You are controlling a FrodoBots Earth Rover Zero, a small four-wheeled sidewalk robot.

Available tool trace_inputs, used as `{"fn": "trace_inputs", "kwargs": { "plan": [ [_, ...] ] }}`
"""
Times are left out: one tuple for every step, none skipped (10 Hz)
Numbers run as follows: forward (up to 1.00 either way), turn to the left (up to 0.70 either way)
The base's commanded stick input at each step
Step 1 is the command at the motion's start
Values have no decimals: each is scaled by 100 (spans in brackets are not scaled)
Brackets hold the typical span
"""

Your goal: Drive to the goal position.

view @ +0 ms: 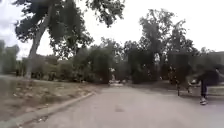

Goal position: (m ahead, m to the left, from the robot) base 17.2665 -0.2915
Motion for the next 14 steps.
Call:
{"fn": "trace_inputs", "kwargs": {
  "plan": [
    [100,1],
    [100,1],
    [100,1],
    [100,1],
    [100,1],
    [100,1],
    [100,1],
    [100,1],
    [100,1],
    [100,1],
    [100,1],
    [100,1],
    [100,1],
    [100,1]
  ]
}}
